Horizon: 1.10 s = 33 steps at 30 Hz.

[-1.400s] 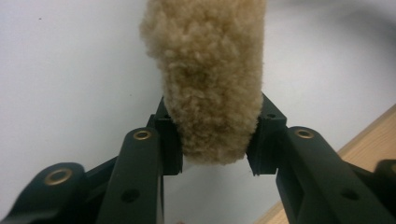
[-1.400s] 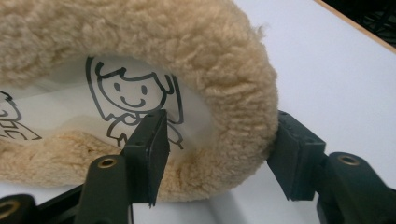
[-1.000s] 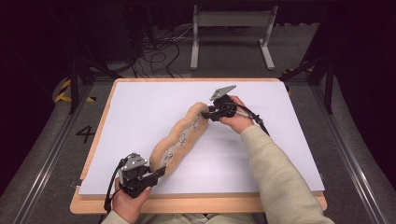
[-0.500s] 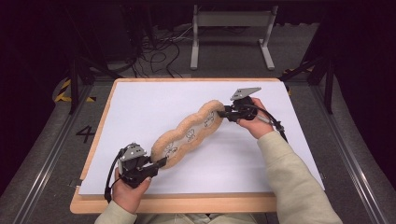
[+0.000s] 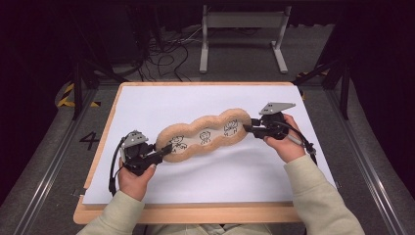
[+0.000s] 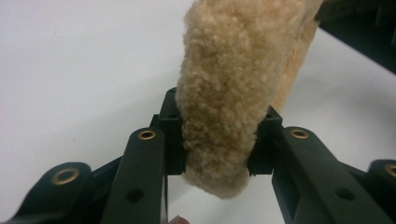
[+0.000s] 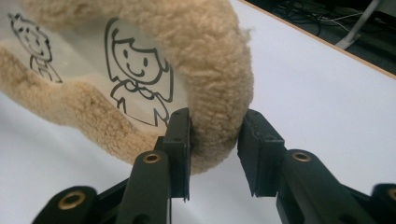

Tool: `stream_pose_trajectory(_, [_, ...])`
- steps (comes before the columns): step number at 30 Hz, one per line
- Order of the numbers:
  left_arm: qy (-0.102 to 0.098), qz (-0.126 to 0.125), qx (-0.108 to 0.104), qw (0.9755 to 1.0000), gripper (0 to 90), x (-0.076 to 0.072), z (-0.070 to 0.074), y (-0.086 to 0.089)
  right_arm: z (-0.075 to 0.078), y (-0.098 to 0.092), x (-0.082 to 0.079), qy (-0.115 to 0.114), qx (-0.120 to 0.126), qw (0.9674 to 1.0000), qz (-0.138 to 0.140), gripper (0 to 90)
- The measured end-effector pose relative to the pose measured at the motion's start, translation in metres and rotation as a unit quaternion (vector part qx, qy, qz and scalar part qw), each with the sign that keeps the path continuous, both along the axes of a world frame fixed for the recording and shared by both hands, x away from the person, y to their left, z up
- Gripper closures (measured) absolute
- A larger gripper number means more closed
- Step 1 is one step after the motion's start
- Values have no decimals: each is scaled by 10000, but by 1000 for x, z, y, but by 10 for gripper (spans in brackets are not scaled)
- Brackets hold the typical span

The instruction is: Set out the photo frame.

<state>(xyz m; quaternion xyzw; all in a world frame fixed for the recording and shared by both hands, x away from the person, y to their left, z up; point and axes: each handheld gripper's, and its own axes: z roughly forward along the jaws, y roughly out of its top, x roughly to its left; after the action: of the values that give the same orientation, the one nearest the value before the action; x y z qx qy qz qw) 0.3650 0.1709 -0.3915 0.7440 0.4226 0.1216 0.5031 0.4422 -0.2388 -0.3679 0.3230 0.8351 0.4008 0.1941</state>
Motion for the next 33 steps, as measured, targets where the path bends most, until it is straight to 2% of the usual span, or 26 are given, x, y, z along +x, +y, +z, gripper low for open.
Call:
stream_pose_trajectory(3, [-100, -71, -132, 9998, 648, 8, 5, 2, -1, -3, -11, -16, 21, 10000, -95, 657])
stream_pose_trajectory(5, [-107, -108, -217, 9996, 642, 14, 4, 2, -2, -4, -17, -94, -27, 9999, -117, 658])
stream_pose_trajectory(7, [-75, -172, -259, 9995, 637, 20, 2, 3, -3, -7, -22, -65, 11, 9998, -162, 661])
stream_pose_trajectory(9, [-26, -240, -291, 9993, 635, 24, -1, 2, -4, -10, -27, -77, 67, 9997, -226, 682])
stream_pose_trajectory(10, [-44, -267, -278, 9992, 634, 26, -2, 2, -4, -12, -29, -113, 140, 9995, -250, 724])
stream_pose_trajectory(11, [-47, -333, -283, 9990, 636, 27, -3, 0, -3, -14, -32, -187, 252, 9991, -283, 793])
stream_pose_trajectory(12, [-106, -438, -63, 9990, 662, 28, -5, -8, -4, -16, -34, -144, 575, 9981, -160, 893])
stream_pose_trajectory(13, [-106, -438, -63, 9990, 651, 28, -5, -8, -4, -16, -34, -144, 575, 9981, -160, 893])
stream_pose_trajectory(14, [-137, -440, 142, 9988, 649, 28, -10, -19, -10, -3, -42, -233, 1261, 9915, 234, 859])
stream_pose_trajectory(15, [-137, -440, 142, 9988, 647, 28, -10, -19, -10, -3, -42, -233, 1261, 9915, 234, 859])
stream_pose_trajectory(16, [-110, -460, 158, 9988, 647, 30, -12, -20, -10, 5, -45, -397, 799, 9956, 300, 851])
stream_pose_trajectory(17, [-23, -502, 183, 9986, 650, 33, -15, -17, -10, 14, -48, -369, 1055, 9923, 533, 834])
stream_pose_trajectory(20, [-13, -568, 196, 9982, 652, 36, -18, -14, -10, 16, -49, -445, 1031, 9920, 572, 822])
stream_pose_trajectory(23, [60, -670, 169, 9976, 651, 44, -22, -11, -12, 15, -48, -445, 911, 9935, 522, 812])
stream_pose_trajectory(25, [100, -738, 173, 9971, 647, 50, -25, -8, -14, 13, -48, -414, 972, 9931, 502, 806])
stream_pose_trajectory(29, [14, -901, 184, 9958, 642, 59, -30, -3, -17, 9, -48, -379, 1021, 9929, 476, 790])
stream_pose_trajectory(33, [50, -959, 315, 9949, 626, 64, -33, 0, -17, 6, -48, -396, 1032, 9929, 443, 777])
